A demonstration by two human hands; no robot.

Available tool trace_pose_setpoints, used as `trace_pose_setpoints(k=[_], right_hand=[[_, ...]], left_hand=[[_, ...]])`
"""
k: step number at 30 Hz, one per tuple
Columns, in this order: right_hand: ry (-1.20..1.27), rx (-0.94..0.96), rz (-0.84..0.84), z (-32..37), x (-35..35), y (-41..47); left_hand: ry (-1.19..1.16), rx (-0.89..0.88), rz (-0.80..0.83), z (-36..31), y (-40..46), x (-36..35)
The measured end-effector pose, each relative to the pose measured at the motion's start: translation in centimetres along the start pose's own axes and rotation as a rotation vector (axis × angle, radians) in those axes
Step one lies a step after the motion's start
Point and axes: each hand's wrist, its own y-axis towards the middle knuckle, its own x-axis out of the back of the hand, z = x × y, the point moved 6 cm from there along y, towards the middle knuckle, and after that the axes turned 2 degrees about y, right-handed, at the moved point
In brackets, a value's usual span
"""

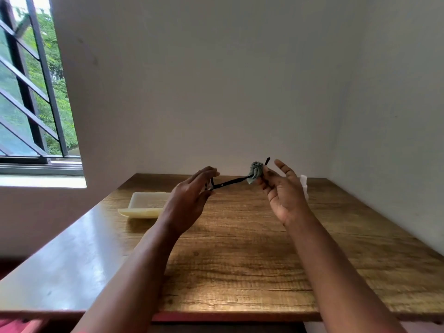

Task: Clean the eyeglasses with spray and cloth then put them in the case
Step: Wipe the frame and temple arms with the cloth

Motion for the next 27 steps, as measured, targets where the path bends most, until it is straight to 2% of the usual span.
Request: trace_pose_setpoints(k=[6, 10, 14, 19, 22, 27], right_hand=[[0.029, 0.080, -0.067, 0.9, 0.5, 1.0], [0.030, 0.101, -0.053, 1.0, 0.4, 0.9], [-0.083, 0.008, 0.068, -0.3, -1.0, -0.3], [-0.301, -0.101, 0.251, -3.3, -2.9, -2.2], [-0.401, -0.119, 0.269, -4.3, -3.3, -2.8], [-0.224, -0.102, 0.178, -3.2, -2.5, -1.9]], left_hand=[[0.020, -0.014, 0.001, 0.1, -0.1, -0.1], [0.040, -0.018, -0.005, 0.3, -0.2, -0.1], [0.099, 0.016, -0.037, 0.6, -0.2, 0.4], [0.183, -0.005, -0.003, -0.5, -0.1, -0.2], [0.216, -0.012, 0.025, -0.5, -0.1, -0.5], [0.125, 0.010, -0.007, -0.2, 0.0, -0.3]])
